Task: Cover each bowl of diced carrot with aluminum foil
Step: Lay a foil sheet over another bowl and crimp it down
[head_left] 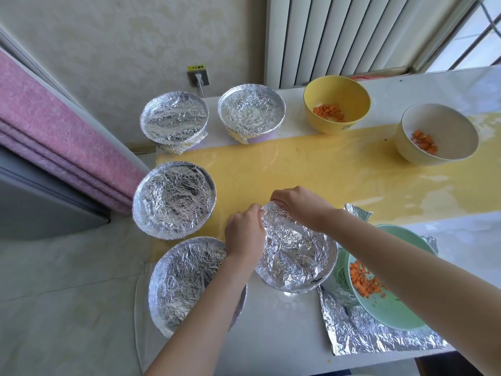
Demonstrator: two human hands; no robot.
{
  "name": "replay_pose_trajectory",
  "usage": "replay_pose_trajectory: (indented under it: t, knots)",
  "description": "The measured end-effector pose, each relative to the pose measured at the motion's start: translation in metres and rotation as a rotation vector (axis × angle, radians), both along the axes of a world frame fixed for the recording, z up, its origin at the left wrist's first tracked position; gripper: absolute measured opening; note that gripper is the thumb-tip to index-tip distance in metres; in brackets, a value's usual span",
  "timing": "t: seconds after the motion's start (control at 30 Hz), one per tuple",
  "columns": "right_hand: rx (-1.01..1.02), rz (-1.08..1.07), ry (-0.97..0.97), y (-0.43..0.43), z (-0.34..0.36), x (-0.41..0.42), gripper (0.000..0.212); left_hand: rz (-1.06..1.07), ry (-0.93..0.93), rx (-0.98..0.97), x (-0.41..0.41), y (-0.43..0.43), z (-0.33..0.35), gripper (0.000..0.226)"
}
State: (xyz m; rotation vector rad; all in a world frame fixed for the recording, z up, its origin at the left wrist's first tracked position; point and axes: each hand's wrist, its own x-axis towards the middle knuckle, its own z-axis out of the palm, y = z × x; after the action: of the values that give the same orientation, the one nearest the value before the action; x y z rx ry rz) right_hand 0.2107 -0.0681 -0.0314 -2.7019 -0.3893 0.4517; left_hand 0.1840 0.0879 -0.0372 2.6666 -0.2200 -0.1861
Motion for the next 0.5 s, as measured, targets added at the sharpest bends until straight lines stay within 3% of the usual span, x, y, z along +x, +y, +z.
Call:
replay_pose_trajectory:
  t: [0.2, 0.37, 0.5]
  knots:
    - [0.122, -0.106, 0.055, -0.0043, 0.0048, -0.0022, 0.030, -0.004, 0.034, 0.000, -0.0050, 0.0017, 0.0017, 0.028]
    - [0.075, -0.098, 0.017, -0.0063, -0.0009, -0.0032, 0.024, 0.018, 0.077, -0.019, -0.0056, 0.0013, 0.0071, 0.028]
    - [-0.019, -0.017, -0.018, -0.0081, 0.0000, -0.0056, 0.025, -0.002, 0.053, -0.146, -0.0036, -0.0039, 0.0076, 0.027]
